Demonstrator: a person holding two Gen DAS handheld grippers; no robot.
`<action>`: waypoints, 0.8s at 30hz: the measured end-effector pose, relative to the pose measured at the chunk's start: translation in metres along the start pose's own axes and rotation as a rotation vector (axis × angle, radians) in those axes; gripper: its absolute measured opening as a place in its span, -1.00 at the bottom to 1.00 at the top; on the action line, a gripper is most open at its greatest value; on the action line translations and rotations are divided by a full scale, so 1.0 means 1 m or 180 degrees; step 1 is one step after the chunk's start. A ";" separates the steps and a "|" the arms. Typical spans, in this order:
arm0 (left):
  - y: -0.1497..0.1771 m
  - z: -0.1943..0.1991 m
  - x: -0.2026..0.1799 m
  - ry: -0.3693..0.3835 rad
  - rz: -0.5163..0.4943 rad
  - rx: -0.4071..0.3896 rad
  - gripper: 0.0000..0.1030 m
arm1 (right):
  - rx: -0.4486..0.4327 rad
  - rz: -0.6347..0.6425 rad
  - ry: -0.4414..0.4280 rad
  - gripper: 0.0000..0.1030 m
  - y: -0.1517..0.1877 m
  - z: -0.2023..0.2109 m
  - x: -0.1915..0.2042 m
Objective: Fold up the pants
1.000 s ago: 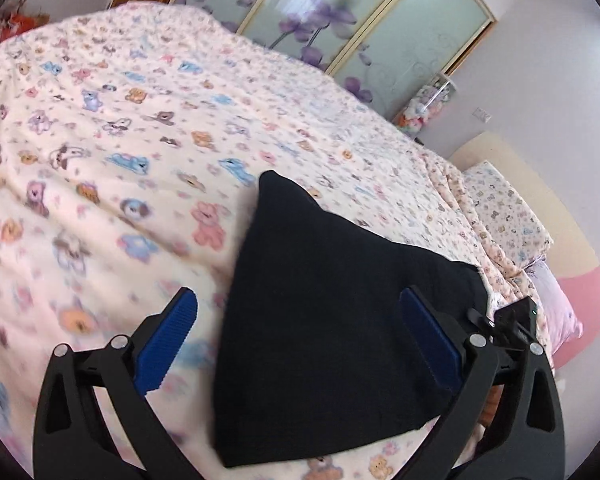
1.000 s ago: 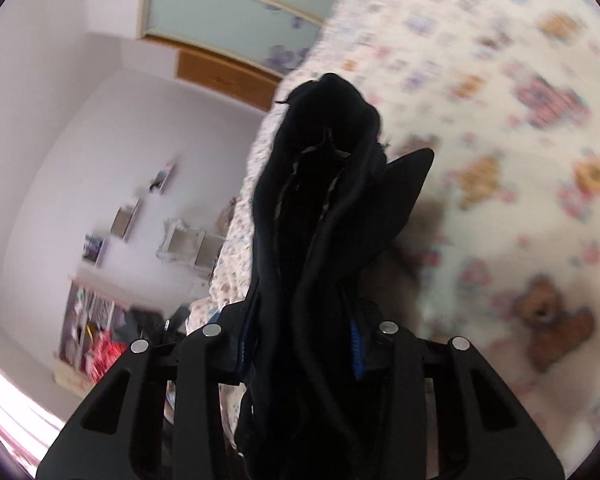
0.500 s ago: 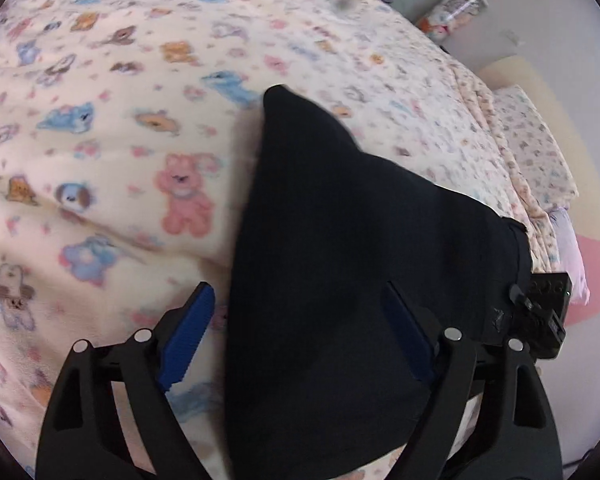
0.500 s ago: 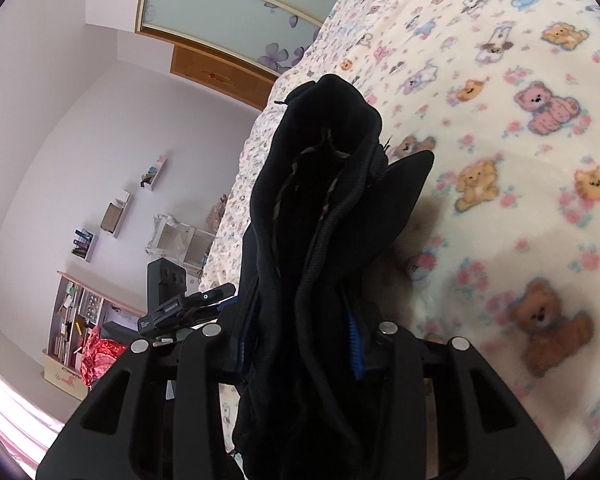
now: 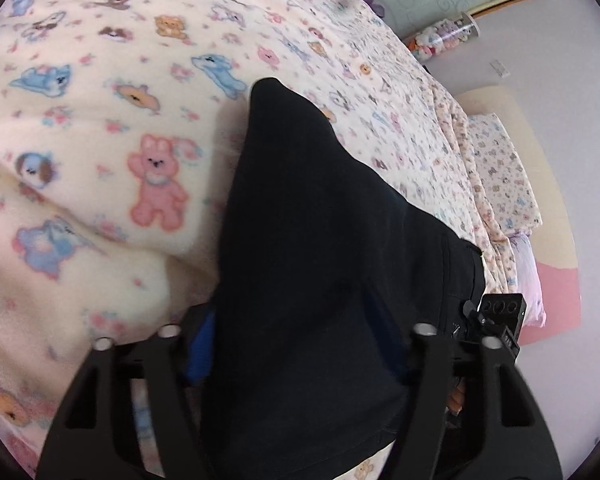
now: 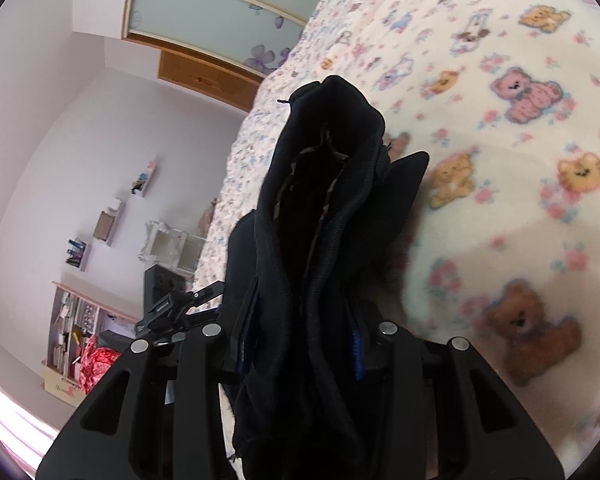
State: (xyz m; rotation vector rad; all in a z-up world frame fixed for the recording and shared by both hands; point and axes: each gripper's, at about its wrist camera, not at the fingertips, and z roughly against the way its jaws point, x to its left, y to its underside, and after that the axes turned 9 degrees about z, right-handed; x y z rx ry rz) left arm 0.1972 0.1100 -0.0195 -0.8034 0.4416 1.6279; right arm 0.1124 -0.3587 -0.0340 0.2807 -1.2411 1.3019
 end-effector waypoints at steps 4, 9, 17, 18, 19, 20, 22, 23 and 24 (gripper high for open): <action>0.002 0.000 0.004 -0.0102 0.0079 -0.0063 -0.35 | 0.0035 -0.0034 0.0128 -0.26 0.001 -0.003 -0.007; 0.011 0.007 -0.008 -0.0170 -0.0057 -0.0229 -0.83 | -0.0043 -0.0066 0.0097 -0.36 0.005 0.000 -0.006; 0.017 0.037 -0.061 -0.0012 -0.0429 -0.0583 -0.85 | -0.0281 0.0007 -0.0226 -0.42 -0.012 0.011 0.023; 0.016 0.039 -0.068 0.0006 -0.0454 -0.0629 -0.85 | -0.0295 0.0029 -0.0236 -0.42 -0.017 0.011 0.025; 0.013 0.040 -0.076 0.0025 -0.0472 -0.0686 -0.85 | -0.0311 0.0052 -0.0233 -0.42 -0.022 0.011 0.026; 0.010 0.041 -0.080 0.0053 -0.0478 -0.0745 -0.85 | -0.0348 0.0073 -0.0232 -0.42 -0.029 0.011 0.027; 0.003 0.041 -0.089 0.0102 -0.0499 -0.0855 -0.85 | -0.0442 0.0043 -0.0266 -0.42 -0.041 0.013 0.023; 0.000 0.040 -0.091 0.0130 -0.0493 -0.0888 -0.85 | -0.0511 0.0055 -0.0256 -0.43 -0.051 0.016 0.021; -0.006 0.036 -0.095 0.0181 -0.0475 -0.0923 -0.85 | -0.0543 0.0071 -0.0243 -0.43 -0.056 0.016 0.020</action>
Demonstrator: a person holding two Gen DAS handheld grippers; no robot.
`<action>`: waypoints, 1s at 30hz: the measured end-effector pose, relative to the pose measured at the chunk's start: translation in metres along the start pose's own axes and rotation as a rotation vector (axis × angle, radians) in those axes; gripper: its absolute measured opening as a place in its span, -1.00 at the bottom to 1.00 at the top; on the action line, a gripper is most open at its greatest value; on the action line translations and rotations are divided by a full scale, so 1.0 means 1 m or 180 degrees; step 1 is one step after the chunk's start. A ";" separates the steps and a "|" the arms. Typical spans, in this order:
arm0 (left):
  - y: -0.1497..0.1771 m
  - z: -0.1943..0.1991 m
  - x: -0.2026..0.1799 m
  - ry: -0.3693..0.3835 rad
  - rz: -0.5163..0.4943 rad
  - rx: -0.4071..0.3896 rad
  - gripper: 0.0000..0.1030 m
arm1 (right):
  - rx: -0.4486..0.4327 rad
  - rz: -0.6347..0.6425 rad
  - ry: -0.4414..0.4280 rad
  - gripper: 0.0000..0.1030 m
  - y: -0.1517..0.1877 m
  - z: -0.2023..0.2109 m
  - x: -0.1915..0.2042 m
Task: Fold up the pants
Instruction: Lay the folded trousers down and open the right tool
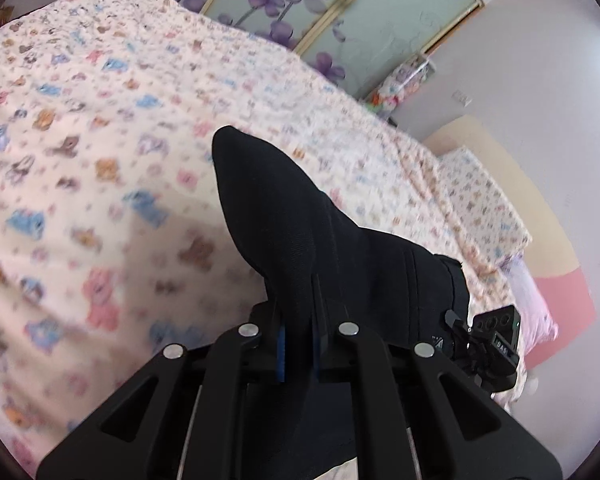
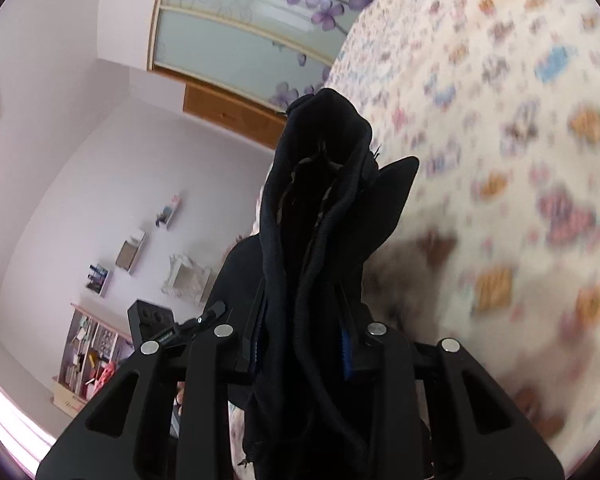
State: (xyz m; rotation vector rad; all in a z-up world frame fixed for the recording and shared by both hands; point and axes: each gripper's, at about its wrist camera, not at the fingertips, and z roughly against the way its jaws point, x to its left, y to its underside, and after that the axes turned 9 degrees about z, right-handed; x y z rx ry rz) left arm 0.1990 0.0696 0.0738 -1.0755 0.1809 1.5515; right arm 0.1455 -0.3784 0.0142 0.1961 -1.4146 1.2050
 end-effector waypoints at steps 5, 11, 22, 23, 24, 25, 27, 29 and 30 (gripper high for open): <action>-0.010 -0.040 -0.001 -0.0082 -0.0042 -0.0063 -0.83 | -0.0147 0.0091 0.0307 -0.43 -0.028 -0.005 -0.018; -0.001 -0.090 0.062 -0.0314 0.0553 -0.0066 -0.25 | -0.0164 -0.0331 0.0773 -0.30 -0.008 -0.014 -0.075; 0.003 -0.001 0.054 -0.0620 0.0199 -0.0815 0.87 | -0.0934 0.0051 0.1308 0.15 -0.006 0.044 -0.012; 0.009 0.012 0.041 -0.0592 0.0003 -0.0922 0.96 | -0.0944 0.0166 0.1280 0.16 -0.004 0.046 -0.002; 0.015 0.019 0.030 -0.0521 -0.0135 -0.0971 0.96 | -0.0908 0.0316 0.1249 0.31 0.000 0.045 0.013; 0.022 0.023 0.018 -0.0432 -0.0254 -0.0974 0.96 | -0.0864 0.0416 0.1229 0.49 0.002 0.043 0.021; 0.041 0.023 -0.006 -0.0262 -0.0482 -0.0891 0.96 | -0.0717 0.0705 0.1159 0.53 0.018 0.032 0.047; 0.059 0.014 -0.020 -0.0193 -0.0637 -0.0791 0.96 | -0.0476 0.0980 0.1134 0.53 0.043 0.018 0.068; 0.066 0.005 -0.027 -0.0207 -0.0698 -0.0693 0.96 | -0.0407 0.1049 0.1148 0.53 0.047 0.013 0.070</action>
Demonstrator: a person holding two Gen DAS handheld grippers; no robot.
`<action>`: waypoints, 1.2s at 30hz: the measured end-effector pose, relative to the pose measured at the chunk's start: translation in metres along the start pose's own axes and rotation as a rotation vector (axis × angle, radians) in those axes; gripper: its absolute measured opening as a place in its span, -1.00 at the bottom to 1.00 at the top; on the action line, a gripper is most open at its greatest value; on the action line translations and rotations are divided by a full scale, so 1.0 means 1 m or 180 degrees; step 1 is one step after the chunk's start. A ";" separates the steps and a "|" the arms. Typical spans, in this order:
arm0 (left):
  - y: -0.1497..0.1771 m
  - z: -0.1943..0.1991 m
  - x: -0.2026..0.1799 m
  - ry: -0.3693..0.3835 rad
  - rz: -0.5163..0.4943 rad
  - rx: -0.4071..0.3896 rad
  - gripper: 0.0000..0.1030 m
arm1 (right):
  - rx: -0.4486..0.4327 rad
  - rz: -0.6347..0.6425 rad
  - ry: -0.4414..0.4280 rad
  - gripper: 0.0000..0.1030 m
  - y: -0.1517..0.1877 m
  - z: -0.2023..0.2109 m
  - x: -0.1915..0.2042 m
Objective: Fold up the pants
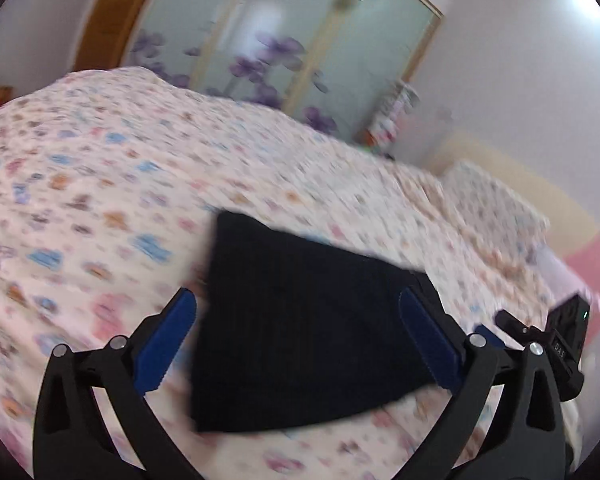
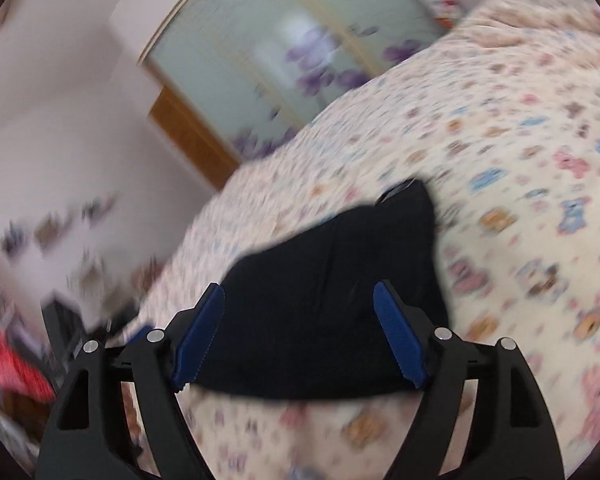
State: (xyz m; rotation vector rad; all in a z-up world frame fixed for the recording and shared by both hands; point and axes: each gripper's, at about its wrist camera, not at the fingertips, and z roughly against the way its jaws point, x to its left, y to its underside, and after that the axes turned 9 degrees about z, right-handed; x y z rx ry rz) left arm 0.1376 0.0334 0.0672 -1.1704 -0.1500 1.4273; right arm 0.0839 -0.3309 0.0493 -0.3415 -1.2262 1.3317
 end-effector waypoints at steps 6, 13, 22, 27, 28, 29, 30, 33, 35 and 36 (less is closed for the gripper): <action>0.036 -0.049 0.002 -0.0369 0.0083 0.0401 0.96 | 0.0416 0.0311 0.0306 0.52 0.030 -0.019 0.006; 0.055 -0.076 0.029 -0.0444 0.0226 0.0501 0.96 | 0.0603 0.0276 0.0280 0.65 0.046 -0.035 -0.017; 0.081 0.023 -0.006 -0.0751 -0.0493 -0.0084 0.96 | -0.0139 0.0906 0.0948 0.97 0.050 0.048 0.052; 0.125 0.065 -0.007 -0.0944 -0.0687 -0.0313 0.97 | -0.0269 0.1252 0.1240 0.97 0.086 0.065 0.084; 0.133 0.067 -0.004 -0.0986 -0.0633 -0.0301 0.97 | -0.0243 0.1261 0.1267 0.97 0.092 0.064 0.086; 0.137 0.067 -0.001 -0.1015 -0.0584 -0.0271 0.97 | -0.0186 0.1260 0.1299 0.97 0.100 0.062 0.088; 0.142 0.063 0.003 -0.1038 -0.0500 -0.0186 0.97 | -0.0137 0.1243 0.1314 0.97 0.106 0.061 0.091; 0.150 0.053 0.006 -0.1078 -0.0466 -0.0007 0.97 | -0.0055 0.1168 0.1345 0.97 0.123 0.055 0.093; 0.152 0.049 0.007 -0.1120 -0.0497 0.0024 0.97 | -0.0024 0.1143 0.1382 0.97 0.134 0.051 0.091; 0.154 0.048 0.008 -0.1127 -0.0512 0.0035 0.97 | -0.0024 0.1174 0.1406 0.97 0.140 0.049 0.094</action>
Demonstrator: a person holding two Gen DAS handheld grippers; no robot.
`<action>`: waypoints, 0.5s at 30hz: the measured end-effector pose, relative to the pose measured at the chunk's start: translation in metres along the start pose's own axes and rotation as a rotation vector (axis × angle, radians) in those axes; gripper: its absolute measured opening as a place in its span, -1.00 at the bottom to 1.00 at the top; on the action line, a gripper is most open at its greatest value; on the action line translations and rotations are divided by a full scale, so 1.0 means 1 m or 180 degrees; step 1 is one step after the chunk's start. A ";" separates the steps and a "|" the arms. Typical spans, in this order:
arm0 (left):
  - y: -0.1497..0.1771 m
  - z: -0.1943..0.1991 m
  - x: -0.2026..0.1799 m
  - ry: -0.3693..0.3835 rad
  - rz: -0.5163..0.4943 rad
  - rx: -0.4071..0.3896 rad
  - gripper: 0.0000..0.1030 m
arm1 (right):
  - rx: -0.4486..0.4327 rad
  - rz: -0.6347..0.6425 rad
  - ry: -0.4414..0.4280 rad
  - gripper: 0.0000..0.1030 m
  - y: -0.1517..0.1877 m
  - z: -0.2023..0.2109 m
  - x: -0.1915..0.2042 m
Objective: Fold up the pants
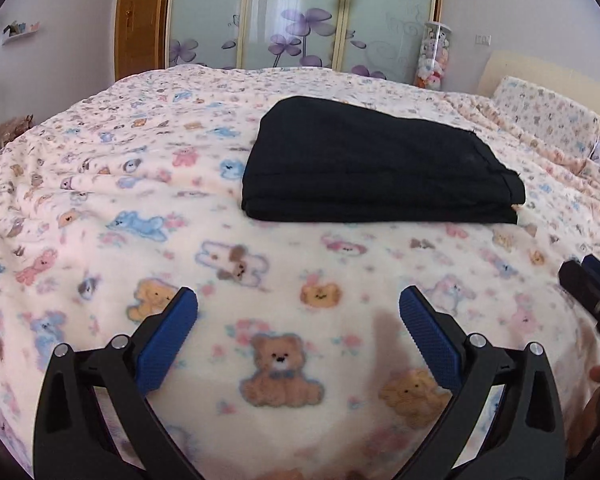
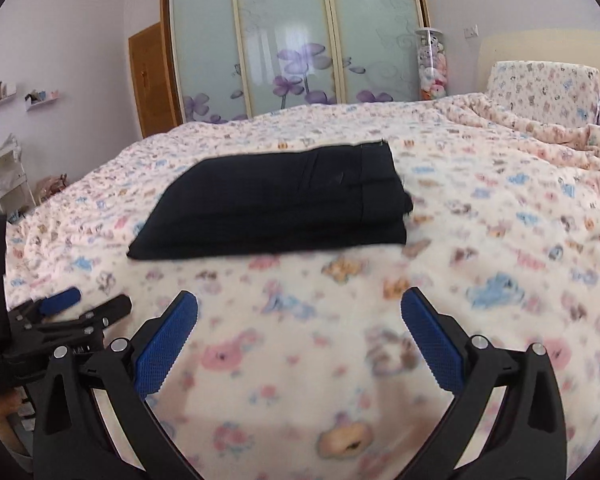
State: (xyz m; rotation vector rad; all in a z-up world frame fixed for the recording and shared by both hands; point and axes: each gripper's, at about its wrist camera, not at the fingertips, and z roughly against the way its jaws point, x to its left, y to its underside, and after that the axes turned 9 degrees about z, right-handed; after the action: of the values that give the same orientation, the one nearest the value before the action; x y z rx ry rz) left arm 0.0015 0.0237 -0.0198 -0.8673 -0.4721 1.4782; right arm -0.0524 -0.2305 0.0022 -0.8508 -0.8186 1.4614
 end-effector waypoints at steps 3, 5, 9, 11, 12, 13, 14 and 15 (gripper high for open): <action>0.003 0.001 -0.001 0.0024 -0.0050 -0.0015 0.97 | -0.0022 0.0174 0.0116 0.97 0.005 -0.005 0.012; 0.004 0.002 -0.001 0.0071 -0.0064 -0.0038 0.97 | -0.0057 0.0213 0.0136 0.97 0.007 -0.005 0.015; 0.005 0.007 -0.001 0.0149 -0.0059 -0.0114 0.97 | -0.0084 0.0241 0.0180 0.97 0.007 -0.007 0.017; 0.005 0.008 0.000 0.0160 -0.0046 -0.0131 0.96 | -0.0056 0.0226 0.0198 0.97 0.008 -0.010 0.016; 0.005 0.009 0.000 0.0143 -0.0032 -0.0152 0.97 | -0.0057 0.0208 0.0197 0.97 0.009 -0.010 0.015; 0.005 0.010 0.000 0.0121 -0.0023 -0.0169 0.97 | -0.0058 0.0192 0.0190 0.97 0.009 -0.010 0.014; 0.005 0.011 0.000 0.0101 -0.0018 -0.0178 0.97 | -0.0059 0.0170 0.0189 0.97 0.009 -0.010 0.013; 0.005 0.012 0.000 0.0083 -0.0011 -0.0196 0.97 | -0.0061 0.0154 0.0191 0.97 0.009 -0.010 0.012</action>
State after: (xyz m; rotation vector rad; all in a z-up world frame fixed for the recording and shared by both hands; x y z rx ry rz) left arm -0.0106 0.0259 -0.0159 -0.9326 -0.5018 1.4538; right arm -0.0487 -0.2190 -0.0113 -0.9302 -0.7731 1.4653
